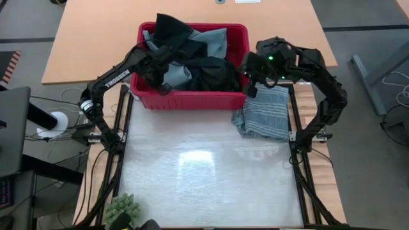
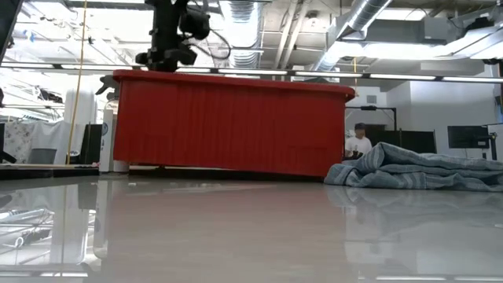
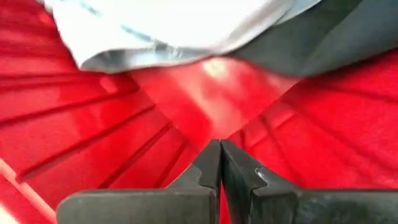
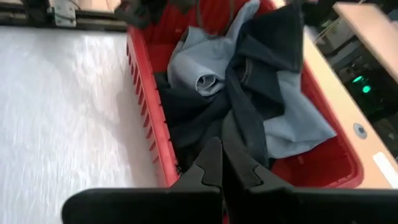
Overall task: Fold Laundry from Bin
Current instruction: Fold the black pants
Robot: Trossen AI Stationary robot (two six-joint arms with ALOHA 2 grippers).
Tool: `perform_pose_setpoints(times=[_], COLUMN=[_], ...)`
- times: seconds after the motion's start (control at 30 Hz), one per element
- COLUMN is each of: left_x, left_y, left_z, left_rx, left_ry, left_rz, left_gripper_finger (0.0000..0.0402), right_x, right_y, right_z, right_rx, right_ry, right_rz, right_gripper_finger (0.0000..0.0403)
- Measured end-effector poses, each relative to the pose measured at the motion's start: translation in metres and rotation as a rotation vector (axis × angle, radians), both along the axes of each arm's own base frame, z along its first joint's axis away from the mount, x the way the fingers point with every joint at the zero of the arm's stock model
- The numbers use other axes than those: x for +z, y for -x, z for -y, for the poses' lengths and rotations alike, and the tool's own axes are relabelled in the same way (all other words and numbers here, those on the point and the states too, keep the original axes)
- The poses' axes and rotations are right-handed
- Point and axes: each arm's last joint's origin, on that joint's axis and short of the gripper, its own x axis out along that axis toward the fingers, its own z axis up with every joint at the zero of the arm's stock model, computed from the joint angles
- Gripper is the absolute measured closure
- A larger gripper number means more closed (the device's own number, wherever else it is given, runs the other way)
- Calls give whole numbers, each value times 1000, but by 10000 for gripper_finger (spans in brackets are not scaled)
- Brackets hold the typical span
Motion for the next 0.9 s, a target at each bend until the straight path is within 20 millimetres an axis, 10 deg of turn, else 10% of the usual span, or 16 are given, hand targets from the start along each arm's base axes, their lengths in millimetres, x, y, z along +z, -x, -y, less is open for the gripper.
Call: perform_pose_setpoints(times=[0.23, 0.47, 0.9], left_x=[60, 131, 148], left_y=[0, 27, 29], left_z=[21, 64, 101], left_rx=[-63, -309, -384], left_ry=[-145, -266, -271], left_rz=[192, 442, 555], left_gripper_finger=[401, 374, 185], right_x=[-11, -38, -170], right_y=[-19, -49, -103], right_z=[24, 99, 247], right_rx=[-13, 68, -27], right_ry=[2, -135, -169], right_rz=[-27, 60, -102], right_gripper_finger=[379, 339, 124])
